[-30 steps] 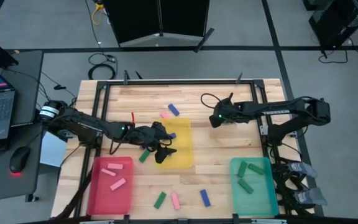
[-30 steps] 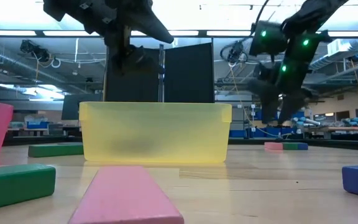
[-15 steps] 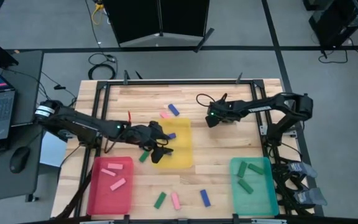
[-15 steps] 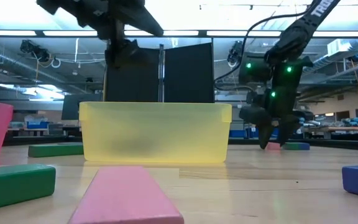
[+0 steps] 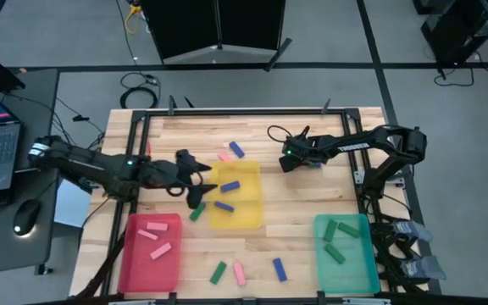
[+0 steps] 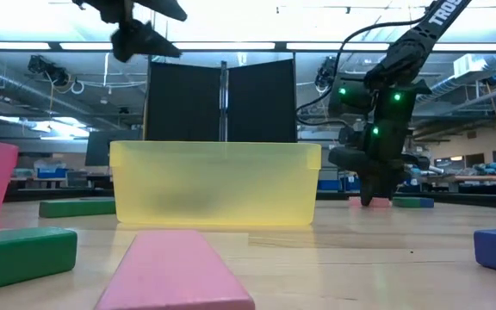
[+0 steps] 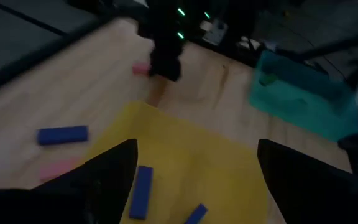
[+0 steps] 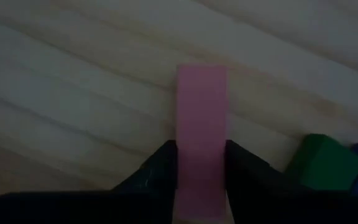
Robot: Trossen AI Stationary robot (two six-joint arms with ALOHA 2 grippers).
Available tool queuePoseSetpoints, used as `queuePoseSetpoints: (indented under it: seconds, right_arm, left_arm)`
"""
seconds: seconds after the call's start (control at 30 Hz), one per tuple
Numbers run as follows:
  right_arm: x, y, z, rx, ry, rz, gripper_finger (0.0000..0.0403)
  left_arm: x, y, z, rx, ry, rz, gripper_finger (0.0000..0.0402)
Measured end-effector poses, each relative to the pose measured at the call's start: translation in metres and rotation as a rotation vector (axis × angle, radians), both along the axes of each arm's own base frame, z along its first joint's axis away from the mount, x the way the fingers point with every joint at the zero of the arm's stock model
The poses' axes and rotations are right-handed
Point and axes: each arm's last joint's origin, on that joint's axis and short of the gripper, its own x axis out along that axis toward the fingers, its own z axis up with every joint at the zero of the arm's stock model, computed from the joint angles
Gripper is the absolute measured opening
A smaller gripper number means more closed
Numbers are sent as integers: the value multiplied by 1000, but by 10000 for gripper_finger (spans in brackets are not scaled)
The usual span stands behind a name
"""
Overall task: Sort blocks
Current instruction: Put the top right pink block into the red bin
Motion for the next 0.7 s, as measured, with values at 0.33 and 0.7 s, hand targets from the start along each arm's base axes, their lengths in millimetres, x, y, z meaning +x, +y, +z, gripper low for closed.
queuePoseSetpoints:
  seconds: [0.33,0.7]
  right_arm:
    - [41,38,39,-189,-394,295,113]
    - [103,130,83,-325,-916,656,113]
  left_arm:
    - [-34,10,15,34,-38,151,339]
    - [-55,18,30,60,-133,240,339]
